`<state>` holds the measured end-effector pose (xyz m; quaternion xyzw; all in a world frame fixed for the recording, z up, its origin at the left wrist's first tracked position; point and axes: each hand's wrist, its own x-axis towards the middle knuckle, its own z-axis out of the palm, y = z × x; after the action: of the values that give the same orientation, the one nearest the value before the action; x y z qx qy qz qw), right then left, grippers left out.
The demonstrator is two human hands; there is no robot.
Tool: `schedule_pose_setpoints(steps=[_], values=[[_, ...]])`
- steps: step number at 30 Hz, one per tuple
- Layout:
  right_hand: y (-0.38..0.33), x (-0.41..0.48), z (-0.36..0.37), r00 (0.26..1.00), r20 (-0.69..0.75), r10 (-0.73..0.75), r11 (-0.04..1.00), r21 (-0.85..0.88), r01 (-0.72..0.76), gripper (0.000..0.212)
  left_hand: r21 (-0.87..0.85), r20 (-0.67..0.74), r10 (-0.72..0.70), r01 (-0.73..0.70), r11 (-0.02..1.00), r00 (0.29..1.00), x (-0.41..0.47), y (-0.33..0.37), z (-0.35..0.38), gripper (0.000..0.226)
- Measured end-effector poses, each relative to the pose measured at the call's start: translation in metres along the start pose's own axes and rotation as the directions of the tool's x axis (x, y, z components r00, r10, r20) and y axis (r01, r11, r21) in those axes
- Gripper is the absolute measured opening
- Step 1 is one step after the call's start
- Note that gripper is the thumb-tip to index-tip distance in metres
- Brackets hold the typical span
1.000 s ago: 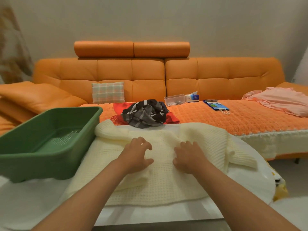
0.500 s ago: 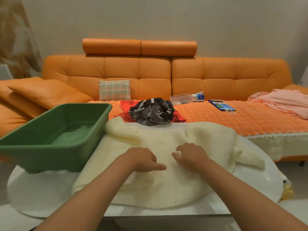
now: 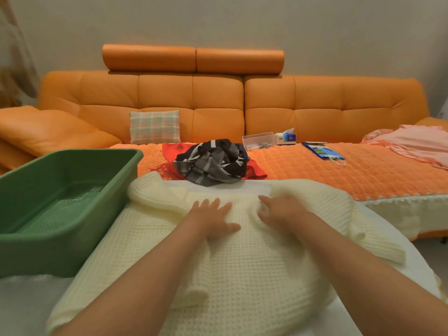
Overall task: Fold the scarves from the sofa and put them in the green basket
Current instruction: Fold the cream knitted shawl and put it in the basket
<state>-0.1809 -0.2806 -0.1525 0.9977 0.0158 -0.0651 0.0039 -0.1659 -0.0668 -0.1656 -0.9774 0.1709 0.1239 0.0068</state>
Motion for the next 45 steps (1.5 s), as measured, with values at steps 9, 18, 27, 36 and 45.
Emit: schedule_pose_setpoints(steps=[9,18,27,36,45], values=[[0.006,0.008,0.012,0.989,-0.141,0.035,0.963,-0.26,-0.071,0.052,-0.123,-0.069,0.022,-0.03,0.992,0.997,0.012,-0.001,-0.001,0.075],[-0.088,-0.054,-0.002,0.92,-0.3,-0.253,0.955,0.072,0.287,0.034,-0.069,-0.475,0.162,-0.22,0.973,0.865,-0.074,-0.013,-0.021,0.025],[-0.142,-0.117,-0.002,0.939,0.011,-0.344,0.909,0.255,0.331,0.074,-0.209,-0.126,0.133,-0.157,0.965,0.983,-0.185,-0.066,-0.004,0.054],[-0.151,-0.124,-0.004,0.922,-0.295,-0.25,0.853,0.383,0.354,0.026,-0.078,-0.211,0.081,-0.099,0.992,0.974,-0.238,-0.106,0.028,0.094],[-0.13,-0.129,-0.029,0.797,-0.604,-0.001,0.578,0.65,0.493,0.033,-0.085,-0.339,-0.1,0.076,0.994,0.935,-0.231,-0.101,0.014,0.081]])
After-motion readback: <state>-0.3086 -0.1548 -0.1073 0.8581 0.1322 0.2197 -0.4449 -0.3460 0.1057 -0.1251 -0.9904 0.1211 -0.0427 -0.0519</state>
